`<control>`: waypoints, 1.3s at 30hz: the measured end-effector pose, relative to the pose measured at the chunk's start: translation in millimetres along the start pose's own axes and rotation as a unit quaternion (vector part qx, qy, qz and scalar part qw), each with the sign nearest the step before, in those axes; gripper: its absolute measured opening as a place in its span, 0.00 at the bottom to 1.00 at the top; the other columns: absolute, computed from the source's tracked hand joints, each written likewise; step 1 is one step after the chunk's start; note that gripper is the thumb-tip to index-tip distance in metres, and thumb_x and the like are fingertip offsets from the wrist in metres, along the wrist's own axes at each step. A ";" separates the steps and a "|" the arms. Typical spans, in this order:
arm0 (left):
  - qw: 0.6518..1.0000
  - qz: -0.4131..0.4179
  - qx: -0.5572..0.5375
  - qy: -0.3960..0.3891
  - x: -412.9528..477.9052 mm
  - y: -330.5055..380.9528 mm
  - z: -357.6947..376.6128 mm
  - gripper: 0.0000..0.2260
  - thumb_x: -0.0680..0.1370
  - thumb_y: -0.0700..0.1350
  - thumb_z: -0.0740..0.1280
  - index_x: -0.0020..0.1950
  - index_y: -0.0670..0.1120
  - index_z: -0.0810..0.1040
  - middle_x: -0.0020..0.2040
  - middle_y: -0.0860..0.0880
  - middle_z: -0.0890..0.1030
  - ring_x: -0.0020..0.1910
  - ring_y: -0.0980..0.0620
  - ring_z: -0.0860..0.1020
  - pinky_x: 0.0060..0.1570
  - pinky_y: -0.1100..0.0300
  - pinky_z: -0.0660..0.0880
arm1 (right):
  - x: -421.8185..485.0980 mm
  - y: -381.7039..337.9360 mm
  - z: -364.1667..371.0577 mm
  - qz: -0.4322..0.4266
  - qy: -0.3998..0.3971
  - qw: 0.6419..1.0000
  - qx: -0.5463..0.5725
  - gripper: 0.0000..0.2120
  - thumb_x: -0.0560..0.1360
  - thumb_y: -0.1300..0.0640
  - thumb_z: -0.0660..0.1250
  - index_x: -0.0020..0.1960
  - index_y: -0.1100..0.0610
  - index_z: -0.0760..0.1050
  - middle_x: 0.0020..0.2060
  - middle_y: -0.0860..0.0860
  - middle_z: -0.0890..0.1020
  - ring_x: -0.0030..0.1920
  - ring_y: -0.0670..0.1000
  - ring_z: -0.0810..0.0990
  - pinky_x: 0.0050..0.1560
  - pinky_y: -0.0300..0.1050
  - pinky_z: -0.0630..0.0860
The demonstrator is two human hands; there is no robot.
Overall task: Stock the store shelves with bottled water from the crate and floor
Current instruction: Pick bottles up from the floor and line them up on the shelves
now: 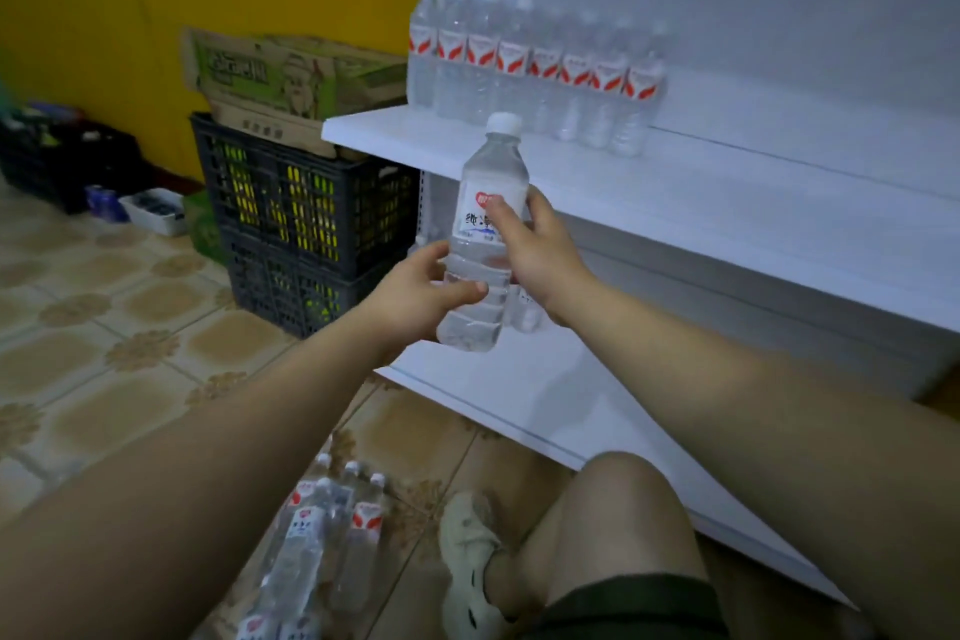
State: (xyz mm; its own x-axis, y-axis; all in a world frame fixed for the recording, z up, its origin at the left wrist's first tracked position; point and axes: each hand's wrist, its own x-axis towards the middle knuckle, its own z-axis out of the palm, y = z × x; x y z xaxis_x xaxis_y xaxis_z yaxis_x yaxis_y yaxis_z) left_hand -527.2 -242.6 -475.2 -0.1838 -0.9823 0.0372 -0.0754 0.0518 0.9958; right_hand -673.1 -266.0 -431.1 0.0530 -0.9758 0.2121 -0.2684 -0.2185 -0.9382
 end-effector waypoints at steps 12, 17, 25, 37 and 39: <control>0.996 -0.071 0.036 -0.032 67.7 -63.7 36.7 0.25 0.74 0.39 0.72 0.66 0.56 0.68 0.57 0.46 0.77 0.53 0.45 0.80 0.48 0.42 0.80 | 39.0 91.4 -37.0 0.099 -0.120 0.986 -0.064 0.33 0.73 0.51 0.73 0.71 0.41 0.57 0.52 0.44 0.80 0.53 0.49 0.80 0.46 0.52 0.82; 0.993 -0.105 0.029 -0.052 141.5 -119.2 48.2 0.25 0.74 0.39 0.72 0.64 0.58 0.67 0.57 0.50 0.77 0.53 0.48 0.80 0.49 0.44 0.81 | 91.6 161.2 -42.8 0.149 -0.109 0.982 -0.033 0.34 0.74 0.56 0.72 0.71 0.44 0.57 0.54 0.44 0.79 0.55 0.51 0.80 0.50 0.60 0.82; 0.990 -0.119 0.026 -0.070 248.6 -246.0 59.0 0.25 0.76 0.39 0.70 0.66 0.60 0.66 0.57 0.58 0.77 0.56 0.53 0.79 0.51 0.56 0.80 | 164.7 301.2 -25.0 0.175 -0.068 0.981 -0.048 0.32 0.75 0.60 0.71 0.72 0.48 0.58 0.47 0.39 0.73 0.48 0.43 0.78 0.42 0.41 0.81; 0.884 -0.164 0.427 -0.098 351.5 -419.0 46.9 0.30 0.77 0.58 0.64 0.77 0.51 0.60 0.77 0.48 0.60 0.75 0.43 0.60 0.73 0.44 0.57 | 244.7 467.7 9.1 0.164 0.021 0.983 -0.081 0.36 0.74 0.62 0.72 0.74 0.52 0.55 0.56 0.44 0.73 0.54 0.43 0.74 0.57 0.40 0.72; 0.827 -0.142 0.532 -0.111 361.7 -442.5 37.4 0.32 0.77 0.65 0.59 0.77 0.55 0.57 0.78 0.49 0.55 0.76 0.42 0.53 0.72 0.36 0.51 | 257.6 485.9 13.6 0.158 0.037 0.984 -0.073 0.35 0.74 0.62 0.71 0.74 0.52 0.55 0.52 0.41 0.72 0.51 0.41 0.75 0.54 0.38 0.74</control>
State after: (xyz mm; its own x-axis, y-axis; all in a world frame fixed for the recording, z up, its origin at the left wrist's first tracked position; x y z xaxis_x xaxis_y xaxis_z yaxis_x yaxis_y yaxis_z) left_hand -596.9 -614.1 -905.5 -0.1776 -0.9309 -0.3192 -0.9450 0.0708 0.3193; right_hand -776.7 -623.6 -836.0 -0.1234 -0.9906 -0.0587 -0.3960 0.1034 -0.9124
